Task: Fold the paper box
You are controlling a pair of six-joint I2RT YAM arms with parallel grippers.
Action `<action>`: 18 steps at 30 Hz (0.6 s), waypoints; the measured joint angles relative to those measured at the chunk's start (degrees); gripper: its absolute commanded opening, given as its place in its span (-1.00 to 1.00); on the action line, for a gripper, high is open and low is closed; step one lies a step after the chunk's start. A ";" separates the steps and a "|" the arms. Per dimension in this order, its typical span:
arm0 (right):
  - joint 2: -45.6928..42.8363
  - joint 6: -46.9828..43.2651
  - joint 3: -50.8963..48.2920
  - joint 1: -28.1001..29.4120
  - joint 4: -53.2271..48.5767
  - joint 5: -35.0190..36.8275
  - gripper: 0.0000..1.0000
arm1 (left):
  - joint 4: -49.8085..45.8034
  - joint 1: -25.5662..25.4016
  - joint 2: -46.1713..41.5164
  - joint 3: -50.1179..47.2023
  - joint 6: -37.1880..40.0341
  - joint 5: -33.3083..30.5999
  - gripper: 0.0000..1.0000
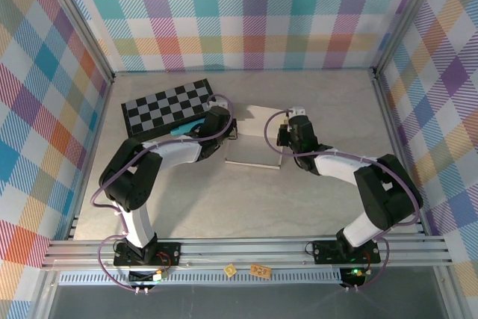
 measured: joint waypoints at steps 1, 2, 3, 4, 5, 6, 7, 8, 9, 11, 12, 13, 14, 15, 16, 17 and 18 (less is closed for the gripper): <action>0.04 -0.22 -0.35 0.00 1.01 0.31 -1.00 | 0.48 0.04 -0.17 -0.42 -0.02 0.39 -1.00; 0.04 -0.46 -0.66 0.02 1.75 0.46 -1.00 | 1.14 0.11 -0.35 -0.90 -0.02 0.81 -1.00; 0.04 -0.79 -1.03 0.07 2.51 0.74 -1.00 | 1.51 0.13 -0.50 -1.25 -0.02 1.16 -1.00; 0.07 -0.96 -1.38 0.13 3.30 0.98 -1.00 | 2.10 0.13 -0.70 -1.73 0.00 1.44 -1.00; 0.07 -1.22 -1.79 0.28 4.13 1.31 -1.00 | 2.84 0.15 -0.92 -2.34 0.00 1.73 -1.00; 0.07 -1.38 -2.27 0.39 5.07 1.57 -1.00 | 3.69 0.15 -1.27 -3.19 0.00 1.95 -1.00; 0.09 -1.55 -2.73 0.57 5.86 1.75 -1.00 | 4.79 0.15 -1.68 -4.28 0.00 2.29 -1.00; 0.13 -1.90 -3.13 0.74 6.47 1.84 -1.00 | 5.55 0.15 -2.01 -5.18 0.00 2.51 -1.00; 0.22 -2.27 -3.52 0.94 7.21 2.05 -1.00 | 6.86 0.15 -2.34 -6.32 0.00 2.73 -1.00; 0.59 -2.71 -4.37 1.22 9.22 2.32 -1.00 | 9.38 0.17 -2.67 -8.11 0.00 2.89 -1.00; 0.76 -2.84 -4.85 1.33 10.21 2.45 -1.00 | 11.06 0.17 -2.75 -9.11 -0.02 2.95 -1.00; 0.90 -2.97 -5.33 1.46 11.19 2.60 -1.00 | 12.72 0.17 -2.78 -10.03 -0.02 2.97 -1.00; 0.94 -3.13 -5.73 1.55 11.89 2.64 -1.00 | 13.94 0.17 -2.78 -10.71 -0.04 2.97 -1.00; 1.01 -3.32 -6.23 1.64 12.74 2.67 -1.00 | 15.45 0.17 -2.78 -11.54 -0.09 2.99 -1.00; 1.05 -3.61 -6.71 1.77 13.64 2.69 -1.00 | 16.98 0.17 -2.78 -12.37 -0.24 2.99 -1.00; 1.11 -3.89 -7.13 1.86 14.40 2.67 -1.00 | 18.18 0.17 -2.78 -13.07 -0.35 3.04 -1.00; 1.18 -4.04 -7.45 1.90 15.02 2.67 -1.00 | 19.61 0.17 -2.75 -13.86 -0.46 3.19 -1.00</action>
